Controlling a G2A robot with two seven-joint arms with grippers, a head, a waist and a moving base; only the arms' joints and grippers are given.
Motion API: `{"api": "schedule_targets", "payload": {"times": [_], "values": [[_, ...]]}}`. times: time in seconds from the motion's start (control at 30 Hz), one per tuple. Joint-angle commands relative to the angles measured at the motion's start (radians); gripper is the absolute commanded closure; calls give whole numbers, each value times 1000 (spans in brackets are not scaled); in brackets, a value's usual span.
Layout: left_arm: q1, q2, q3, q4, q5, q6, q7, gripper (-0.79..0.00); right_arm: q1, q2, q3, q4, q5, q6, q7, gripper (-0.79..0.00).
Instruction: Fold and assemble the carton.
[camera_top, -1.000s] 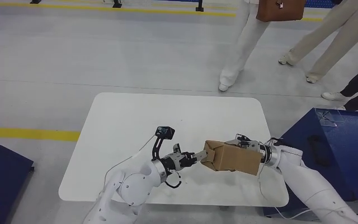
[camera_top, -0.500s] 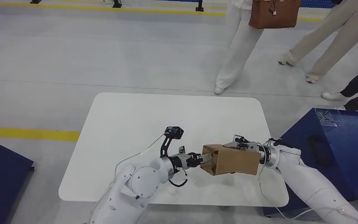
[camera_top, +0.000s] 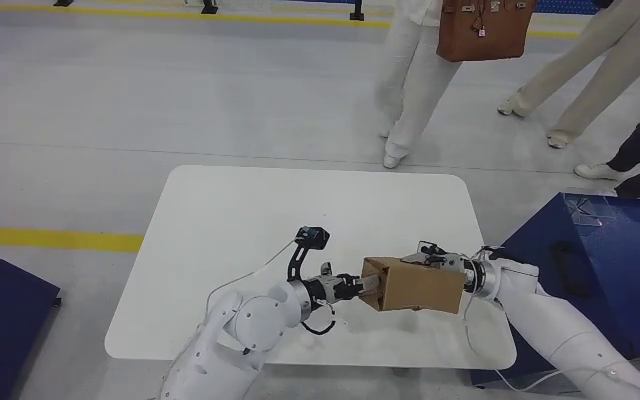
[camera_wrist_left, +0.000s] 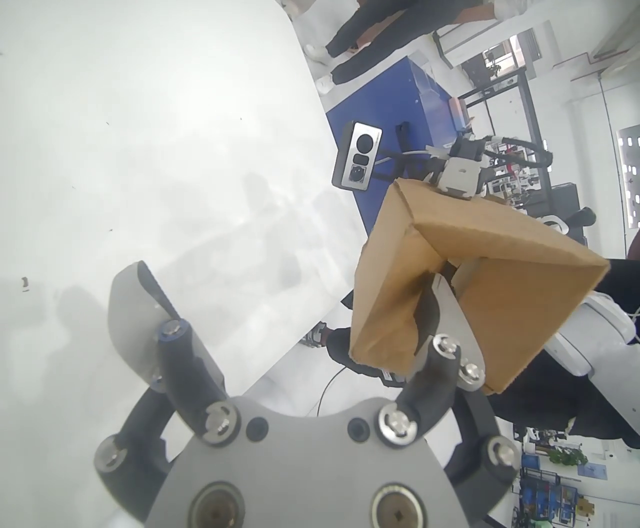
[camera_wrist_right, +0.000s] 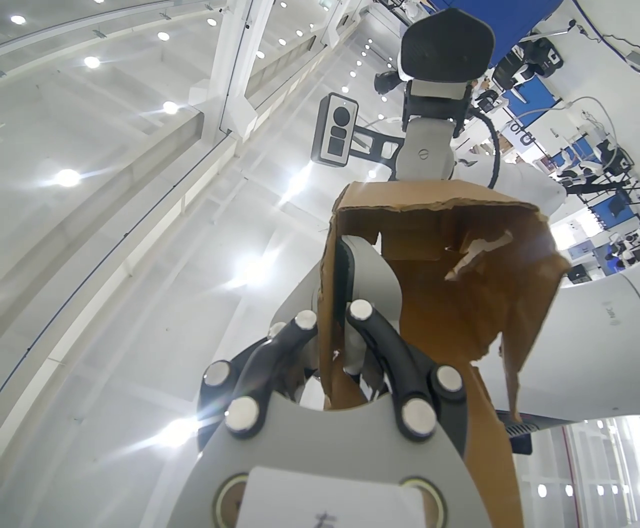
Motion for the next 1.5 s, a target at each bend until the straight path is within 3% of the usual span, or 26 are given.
{"api": "schedule_targets", "payload": {"times": [0.0, 0.13, 0.27, 0.37, 0.47, 0.67, 0.77, 0.87, 0.97, 1.03, 1.23, 1.47], "values": [[-10, -2, 9, 11, -3, 1, 10, -785, 4, 1, -7, -4, 2, 6, -6, 0], [6, 4, -25, -22, -8, 12, 14, -785, 5, 2, -7, -4, 1, 6, -6, 0], [72, 26, -123, -98, -18, 10, -15, -785, 5, 2, -7, -4, 1, 6, -6, 0], [134, 44, -215, -155, -110, -61, -97, -785, 5, 2, -7, -4, 1, 6, -6, 0], [186, 60, -315, -183, -242, -170, -152, -785, 0, 1, 30, -8, 61, 28, -94, 0], [201, 63, -335, -189, -252, -199, -141, -785, 14, 9, 128, -31, 227, 152, -521, 0], [201, 63, -335, -189, -252, -199, -141, -785, 9, 20, 168, -72, 313, 282, -765, 0], [201, 63, -335, -189, -252, -199, -141, -785, 7, 29, 209, -99, 497, 422, -1025, 0], [201, 63, -335, -189, -252, -199, -141, -785, -1, 40, 234, -108, 789, 504, -1299, 0], [201, 63, -335, -189, -252, -199, -141, -785, -2, 51, 236, -141, 1022, 485, -1509, 0], [201, 63, -335, -189, -252, -199, -141, -785, -1, 95, 267, -282, 1581, 256, -2063, 0], [201, 63, -335, -189, -252, -199, -141, -785, -10, 97, 280, -313, 1581, 246, -2087, 0]]}}
